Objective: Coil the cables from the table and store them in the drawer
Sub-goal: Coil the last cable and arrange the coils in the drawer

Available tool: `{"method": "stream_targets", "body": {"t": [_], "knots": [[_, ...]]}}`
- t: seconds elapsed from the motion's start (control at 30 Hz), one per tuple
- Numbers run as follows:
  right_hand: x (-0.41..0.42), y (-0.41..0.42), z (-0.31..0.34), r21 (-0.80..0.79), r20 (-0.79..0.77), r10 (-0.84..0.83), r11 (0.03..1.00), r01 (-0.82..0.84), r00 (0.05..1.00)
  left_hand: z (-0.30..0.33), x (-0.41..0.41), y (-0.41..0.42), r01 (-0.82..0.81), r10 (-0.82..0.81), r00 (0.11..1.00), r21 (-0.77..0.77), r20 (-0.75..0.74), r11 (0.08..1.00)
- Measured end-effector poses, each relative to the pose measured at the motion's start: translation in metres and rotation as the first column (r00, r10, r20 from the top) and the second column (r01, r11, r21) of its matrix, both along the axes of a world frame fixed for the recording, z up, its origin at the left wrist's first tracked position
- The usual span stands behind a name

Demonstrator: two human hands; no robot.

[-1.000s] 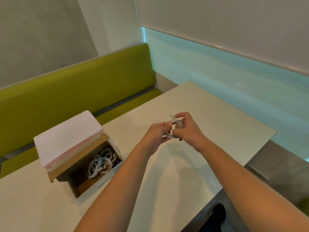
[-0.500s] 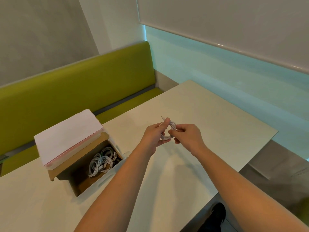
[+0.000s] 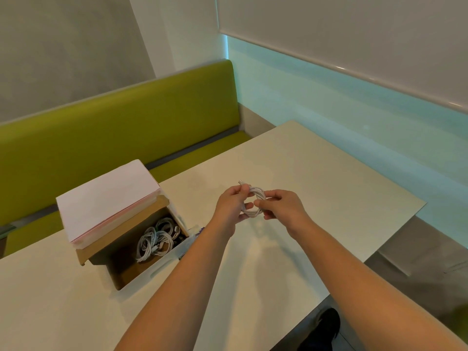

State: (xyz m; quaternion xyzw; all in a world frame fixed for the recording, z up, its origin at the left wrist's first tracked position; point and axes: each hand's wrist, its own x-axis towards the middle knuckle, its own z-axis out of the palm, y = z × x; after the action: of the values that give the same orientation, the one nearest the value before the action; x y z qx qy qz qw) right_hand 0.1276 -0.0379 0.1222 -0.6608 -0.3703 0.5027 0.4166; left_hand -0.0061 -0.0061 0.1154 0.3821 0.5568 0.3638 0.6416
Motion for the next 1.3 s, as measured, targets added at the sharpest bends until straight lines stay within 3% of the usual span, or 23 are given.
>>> {"method": "stream_targets", "body": {"t": [0.27, 0.43, 0.7, 0.93, 1.07, 1.2, 1.3], "knots": [[-0.02, 0.009, 0.003, 0.045, -0.035, -0.003, 0.999, 0.004, 0.999, 0.002, -0.033, 0.001, -0.007, 0.01, 0.998, 0.056, -0.06, 0.998], [-0.049, 0.013, -0.005, 0.026, 0.019, 0.122, 0.992, -0.123, 0.992, -0.006, -0.061, -0.01, -0.204, 0.204, 0.978, 0.009, 0.034, 0.979], [-0.109, 0.013, -0.025, -0.048, -0.103, 0.25, 0.966, -0.255, 0.963, -0.035, -0.113, -0.037, -0.541, 0.544, 0.837, 0.052, -0.062, 0.839], [-0.16, 0.015, -0.034, -0.072, -0.053, 0.401, 0.912, -0.404, 0.915, -0.057, -0.157, -0.054, -0.71, 0.706, 0.702, -0.015, -0.096, 0.704], [-0.189, 0.016, -0.047, -0.098, -0.039, 0.453, 0.885, -0.455, 0.891, -0.07, -0.186, -0.064, -0.728, 0.719, 0.671, 0.018, -0.181, 0.685], [-0.211, 0.021, -0.06, -0.094, -0.004, 0.486, 0.87, -0.484, 0.874, -0.072, -0.208, -0.073, -0.682, 0.665, 0.708, 0.012, -0.239, 0.731], [-0.228, 0.027, -0.068, -0.091, 0.032, 0.538, 0.841, -0.534, 0.842, -0.078, -0.223, -0.076, -0.676, 0.66, 0.686, 0.067, -0.306, 0.734]]}}
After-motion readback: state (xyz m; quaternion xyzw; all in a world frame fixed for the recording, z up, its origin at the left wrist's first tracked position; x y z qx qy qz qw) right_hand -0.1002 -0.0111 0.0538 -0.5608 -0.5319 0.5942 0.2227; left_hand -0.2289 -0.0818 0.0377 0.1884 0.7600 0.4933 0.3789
